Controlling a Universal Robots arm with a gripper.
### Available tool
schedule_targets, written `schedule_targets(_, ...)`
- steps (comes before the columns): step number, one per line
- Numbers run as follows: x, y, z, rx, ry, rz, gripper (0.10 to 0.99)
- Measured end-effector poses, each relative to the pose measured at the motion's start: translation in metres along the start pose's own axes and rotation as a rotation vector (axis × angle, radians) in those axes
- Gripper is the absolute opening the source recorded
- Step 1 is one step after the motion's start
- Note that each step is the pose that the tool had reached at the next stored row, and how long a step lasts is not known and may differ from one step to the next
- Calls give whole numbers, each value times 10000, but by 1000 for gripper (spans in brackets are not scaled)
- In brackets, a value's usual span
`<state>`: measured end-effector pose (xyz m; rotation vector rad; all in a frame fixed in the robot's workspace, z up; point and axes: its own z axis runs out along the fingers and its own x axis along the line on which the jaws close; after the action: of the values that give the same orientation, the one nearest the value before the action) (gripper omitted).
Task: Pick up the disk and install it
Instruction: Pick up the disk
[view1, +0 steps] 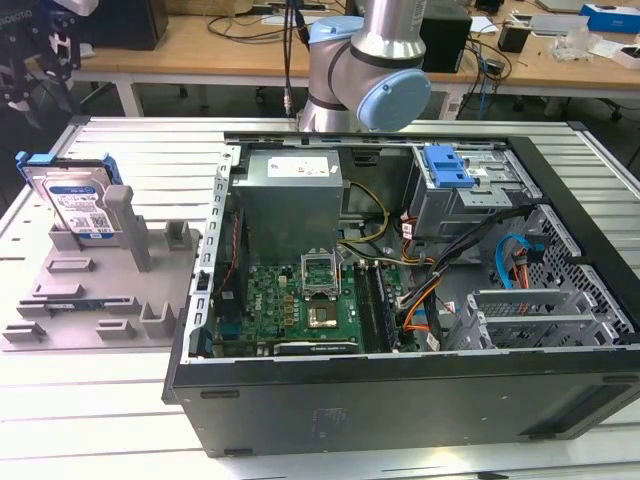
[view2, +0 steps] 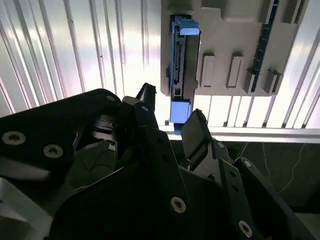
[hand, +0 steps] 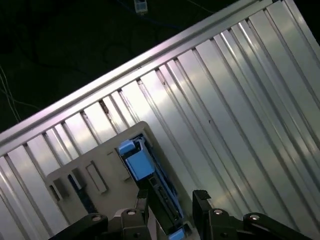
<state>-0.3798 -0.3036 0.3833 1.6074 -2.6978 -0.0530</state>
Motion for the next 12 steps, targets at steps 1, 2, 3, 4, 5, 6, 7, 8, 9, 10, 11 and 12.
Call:
schedule_targets(1,0,0,3,-6,10,-365,482)
schedule_targets(2,0,0,6,-12,22,-741,482)
schedule_targets(3,0,0,10,-19,33,-1111,482)
schedule_targets(4,0,0,13,-25,45,-1536,482)
schedule_targets(5,0,0,15,-28,51,-1715,482)
schedule_targets(6,0,0,17,-32,57,-1928,482)
schedule_targets(7,0,0,19,-36,65,-2183,482)
schedule_targets(8,0,0,21,-38,73,-2368,482)
schedule_targets(9,1,1,22,-39,93,-2643,482)
schedule_targets(10,2,2,24,-39,114,-2896,482)
schedule_targets(11,2,3,27,-38,128,-3110,482)
schedule_targets(12,3,4,29,-37,139,-3282,482)
